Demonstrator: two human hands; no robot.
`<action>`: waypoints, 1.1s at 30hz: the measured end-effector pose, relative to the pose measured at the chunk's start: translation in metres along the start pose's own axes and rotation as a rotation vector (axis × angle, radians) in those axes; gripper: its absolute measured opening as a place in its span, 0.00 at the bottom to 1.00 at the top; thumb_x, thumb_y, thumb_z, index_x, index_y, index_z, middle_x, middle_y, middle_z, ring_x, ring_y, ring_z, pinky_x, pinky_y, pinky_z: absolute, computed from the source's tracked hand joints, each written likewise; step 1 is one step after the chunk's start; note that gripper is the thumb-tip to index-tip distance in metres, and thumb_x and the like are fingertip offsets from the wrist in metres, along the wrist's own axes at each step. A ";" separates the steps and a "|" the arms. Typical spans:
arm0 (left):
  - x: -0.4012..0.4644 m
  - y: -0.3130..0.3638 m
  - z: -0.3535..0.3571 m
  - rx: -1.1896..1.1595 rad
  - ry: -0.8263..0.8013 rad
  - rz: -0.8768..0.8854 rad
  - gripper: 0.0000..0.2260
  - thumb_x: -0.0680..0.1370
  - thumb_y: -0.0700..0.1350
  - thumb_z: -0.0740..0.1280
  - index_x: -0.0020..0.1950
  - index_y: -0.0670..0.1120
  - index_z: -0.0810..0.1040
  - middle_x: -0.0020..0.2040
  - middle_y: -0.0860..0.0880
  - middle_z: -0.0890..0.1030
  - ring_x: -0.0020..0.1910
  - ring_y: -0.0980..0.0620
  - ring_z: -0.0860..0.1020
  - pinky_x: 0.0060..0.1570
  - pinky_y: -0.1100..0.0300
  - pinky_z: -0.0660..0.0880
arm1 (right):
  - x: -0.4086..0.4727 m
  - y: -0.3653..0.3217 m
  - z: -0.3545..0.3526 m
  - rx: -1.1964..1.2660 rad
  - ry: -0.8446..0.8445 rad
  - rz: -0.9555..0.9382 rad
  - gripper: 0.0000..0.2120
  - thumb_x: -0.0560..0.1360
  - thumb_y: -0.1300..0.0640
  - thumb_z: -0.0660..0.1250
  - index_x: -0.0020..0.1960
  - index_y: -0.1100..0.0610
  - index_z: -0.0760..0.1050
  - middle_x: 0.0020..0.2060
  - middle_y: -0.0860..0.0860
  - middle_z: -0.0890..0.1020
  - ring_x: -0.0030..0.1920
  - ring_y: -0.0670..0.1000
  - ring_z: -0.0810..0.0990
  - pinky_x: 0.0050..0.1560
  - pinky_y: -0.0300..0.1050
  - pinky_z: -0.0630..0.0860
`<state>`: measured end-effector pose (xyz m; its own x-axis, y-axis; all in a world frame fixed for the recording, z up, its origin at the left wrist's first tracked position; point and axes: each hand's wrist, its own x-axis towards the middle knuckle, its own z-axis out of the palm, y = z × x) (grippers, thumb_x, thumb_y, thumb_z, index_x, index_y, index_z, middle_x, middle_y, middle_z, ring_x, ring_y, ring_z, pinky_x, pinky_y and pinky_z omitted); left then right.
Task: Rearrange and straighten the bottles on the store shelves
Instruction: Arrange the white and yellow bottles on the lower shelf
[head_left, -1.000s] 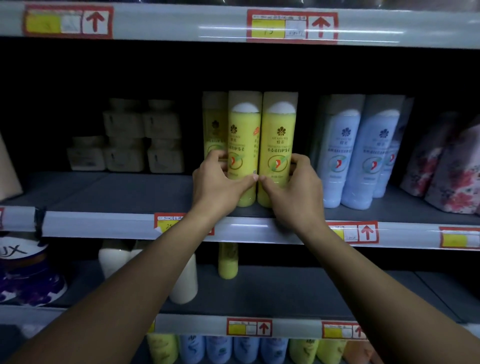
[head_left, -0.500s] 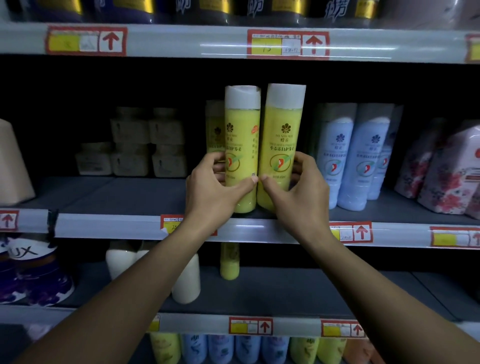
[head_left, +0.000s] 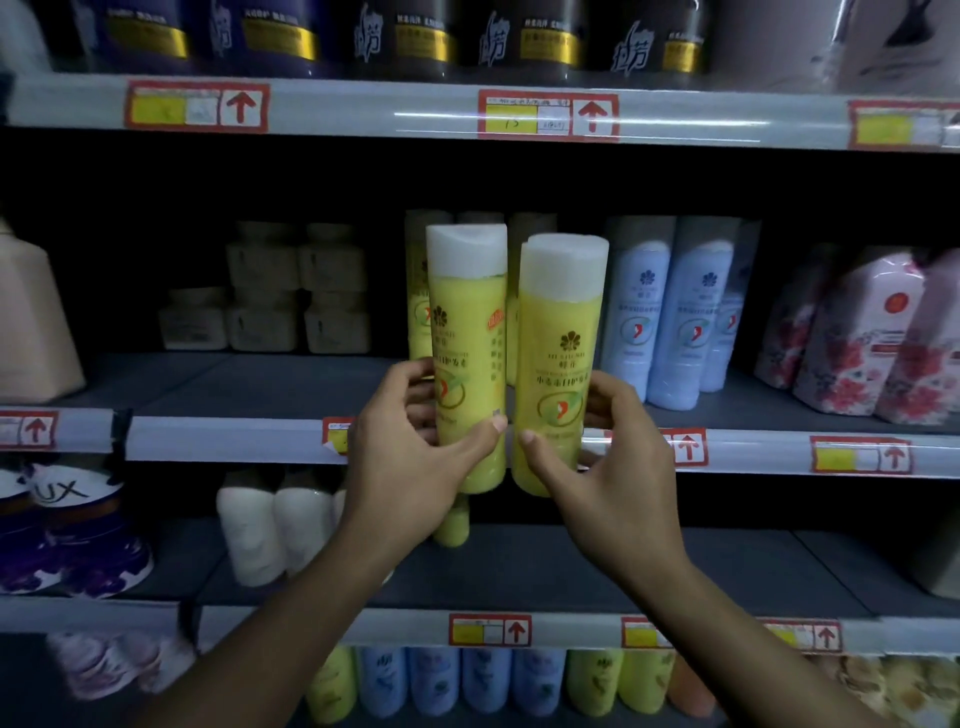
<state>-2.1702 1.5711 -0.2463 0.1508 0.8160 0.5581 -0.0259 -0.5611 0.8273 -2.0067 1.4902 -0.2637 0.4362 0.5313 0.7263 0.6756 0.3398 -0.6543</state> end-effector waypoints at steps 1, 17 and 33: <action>-0.007 -0.002 0.000 -0.004 -0.006 -0.006 0.28 0.69 0.45 0.83 0.66 0.53 0.77 0.54 0.55 0.85 0.50 0.60 0.85 0.49 0.57 0.84 | -0.006 0.003 -0.002 0.006 -0.007 -0.006 0.26 0.71 0.50 0.80 0.66 0.48 0.75 0.56 0.41 0.83 0.59 0.42 0.82 0.54 0.50 0.83; -0.085 -0.109 0.004 0.161 -0.049 -0.135 0.28 0.67 0.45 0.84 0.61 0.62 0.76 0.53 0.62 0.83 0.52 0.63 0.83 0.48 0.61 0.83 | -0.093 0.087 0.006 -0.077 -0.269 0.063 0.30 0.73 0.52 0.78 0.70 0.39 0.69 0.58 0.40 0.76 0.60 0.42 0.79 0.53 0.47 0.81; -0.083 -0.192 0.017 0.195 -0.154 -0.216 0.27 0.67 0.53 0.81 0.63 0.56 0.75 0.56 0.59 0.84 0.56 0.59 0.84 0.53 0.49 0.84 | -0.117 0.162 0.044 -0.080 -0.432 0.130 0.29 0.76 0.50 0.76 0.73 0.48 0.68 0.61 0.45 0.76 0.62 0.38 0.75 0.56 0.35 0.76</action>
<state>-2.1605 1.6089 -0.4528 0.2805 0.8966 0.3428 0.2105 -0.4059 0.8894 -1.9742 1.5172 -0.4635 0.2439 0.8463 0.4736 0.6828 0.1970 -0.7035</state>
